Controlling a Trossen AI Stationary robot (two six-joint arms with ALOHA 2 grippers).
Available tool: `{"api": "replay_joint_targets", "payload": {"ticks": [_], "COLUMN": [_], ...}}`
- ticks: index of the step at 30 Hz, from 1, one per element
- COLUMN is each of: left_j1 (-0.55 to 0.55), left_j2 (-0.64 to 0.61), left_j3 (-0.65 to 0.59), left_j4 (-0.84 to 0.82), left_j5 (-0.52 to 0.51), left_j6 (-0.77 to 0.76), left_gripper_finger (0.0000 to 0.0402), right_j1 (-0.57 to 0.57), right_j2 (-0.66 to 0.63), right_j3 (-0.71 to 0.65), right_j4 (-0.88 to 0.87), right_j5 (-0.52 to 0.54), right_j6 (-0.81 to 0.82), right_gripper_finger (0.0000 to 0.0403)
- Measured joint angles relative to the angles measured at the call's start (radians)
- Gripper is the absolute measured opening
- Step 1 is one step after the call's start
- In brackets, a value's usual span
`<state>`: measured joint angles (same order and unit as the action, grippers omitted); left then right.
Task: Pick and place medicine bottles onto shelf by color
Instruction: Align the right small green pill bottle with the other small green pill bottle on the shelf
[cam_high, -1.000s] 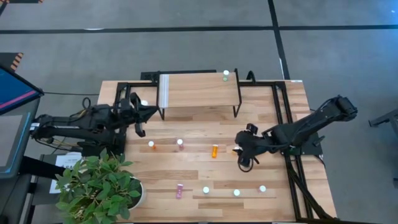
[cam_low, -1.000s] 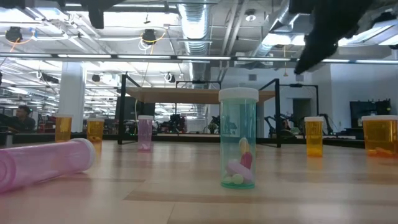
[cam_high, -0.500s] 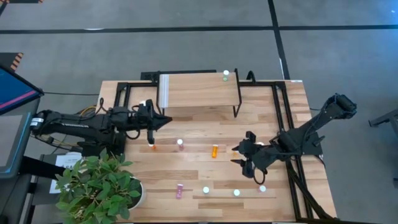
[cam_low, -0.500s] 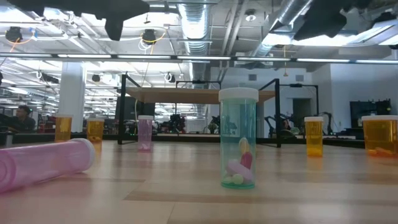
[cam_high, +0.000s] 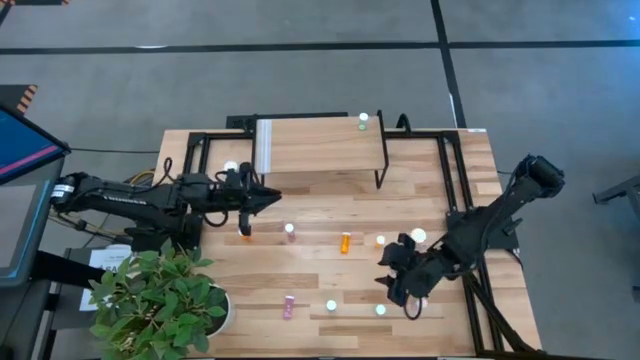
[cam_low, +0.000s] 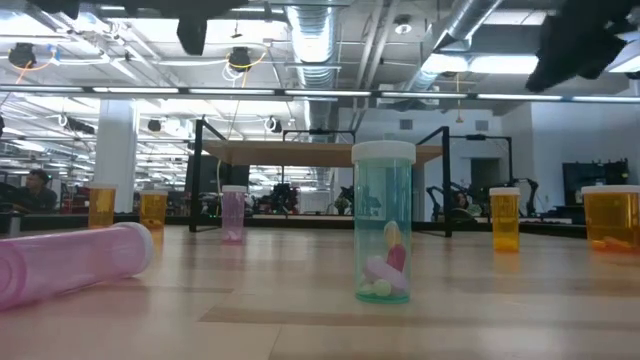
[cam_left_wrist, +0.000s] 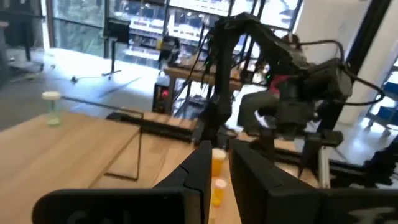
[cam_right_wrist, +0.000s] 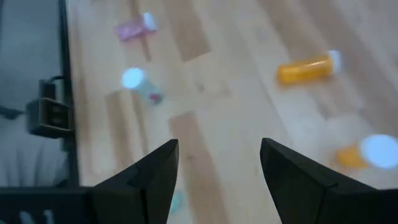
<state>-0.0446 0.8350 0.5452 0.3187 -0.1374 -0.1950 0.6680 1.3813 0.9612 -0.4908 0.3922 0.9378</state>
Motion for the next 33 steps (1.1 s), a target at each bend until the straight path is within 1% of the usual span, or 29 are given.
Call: {"api": "replay_joint_targets", "payload": {"ticks": [2, 6, 12, 16, 21, 27, 31, 33], "left_j1": [-0.016, -0.045, -0.093, -0.13, -0.159, -0.159, -0.159, -0.159], "left_j2": [-0.005, -0.008, -0.009, -0.009, -0.009, -0.009, -0.009, -0.009], "left_j3": [-0.001, -0.001, -0.001, -0.001, -0.001, -0.001, -0.001, -0.002], "left_j4": [0.014, 0.013, 0.013, 0.006, -0.014, -0.014, -0.014, -0.014], "left_j5": [0.0, 0.0, 0.0, -0.001, 0.0, -0.015, -0.035, -0.035], "left_j6": [0.01, 0.012, 0.011, 0.012, 0.029, 0.054, 0.059, 0.059], "left_gripper_finger": [0.0044, 0.0044, 0.0044, 0.0044, 0.0044, 0.0044, 0.0044, 0.0044], "right_j1": [0.01, 0.046, 0.106, 0.136, 0.152, 0.159, 0.141, 0.126], "right_j2": [0.038, 0.138, 0.272, 0.34, 0.395, 0.446, 0.458, 0.456], "right_j3": [0.05, 0.179, 0.383, 0.464, 0.485, 0.485, 0.485, 0.474], "right_j4": [0.001, -0.061, -0.26, -0.362, -0.393, -0.426, -0.49, -0.479], "right_j5": [-0.023, -0.05, -0.053, -0.064, -0.129, -0.133, -0.128, -0.124], "right_j6": [0.006, 0.009, 0.086, 0.159, 0.235, 0.254, 0.27, 0.269], "right_gripper_finger": [0.0249, 0.0249, 0.0249, 0.0249, 0.0249, 0.0249, 0.0249, 0.0249]}}
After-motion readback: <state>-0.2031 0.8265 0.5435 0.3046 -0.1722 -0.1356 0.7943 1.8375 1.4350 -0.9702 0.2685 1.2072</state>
